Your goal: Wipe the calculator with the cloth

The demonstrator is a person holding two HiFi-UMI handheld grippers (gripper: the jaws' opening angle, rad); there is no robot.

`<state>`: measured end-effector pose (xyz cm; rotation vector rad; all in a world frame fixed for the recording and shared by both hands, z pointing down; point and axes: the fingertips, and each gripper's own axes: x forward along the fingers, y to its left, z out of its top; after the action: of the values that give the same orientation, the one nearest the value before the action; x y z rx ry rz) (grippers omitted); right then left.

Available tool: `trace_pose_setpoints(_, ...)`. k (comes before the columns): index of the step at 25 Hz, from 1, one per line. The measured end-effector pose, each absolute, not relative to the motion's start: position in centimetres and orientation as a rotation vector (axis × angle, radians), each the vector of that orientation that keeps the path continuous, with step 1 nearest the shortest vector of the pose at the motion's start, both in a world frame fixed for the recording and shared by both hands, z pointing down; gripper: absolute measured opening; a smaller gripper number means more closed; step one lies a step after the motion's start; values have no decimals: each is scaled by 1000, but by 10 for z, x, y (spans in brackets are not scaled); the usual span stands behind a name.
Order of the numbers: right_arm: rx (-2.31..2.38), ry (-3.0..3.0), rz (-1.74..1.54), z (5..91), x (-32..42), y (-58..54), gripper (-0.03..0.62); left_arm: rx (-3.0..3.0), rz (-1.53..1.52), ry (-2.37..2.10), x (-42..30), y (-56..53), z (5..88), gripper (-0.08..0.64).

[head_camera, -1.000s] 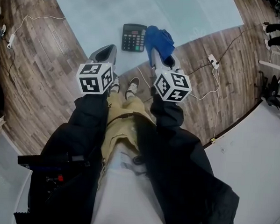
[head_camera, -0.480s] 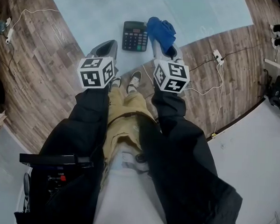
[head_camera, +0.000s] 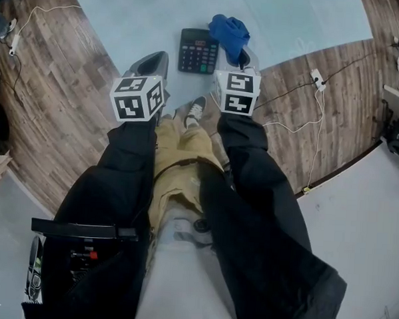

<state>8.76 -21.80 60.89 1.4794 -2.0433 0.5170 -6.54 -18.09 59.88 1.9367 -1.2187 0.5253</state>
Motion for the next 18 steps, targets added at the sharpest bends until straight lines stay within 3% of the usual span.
trace_pose_setpoints(18, 1157, -2059, 550, 670, 18, -184, 95, 1876, 526, -1239, -85, -172, 615, 0)
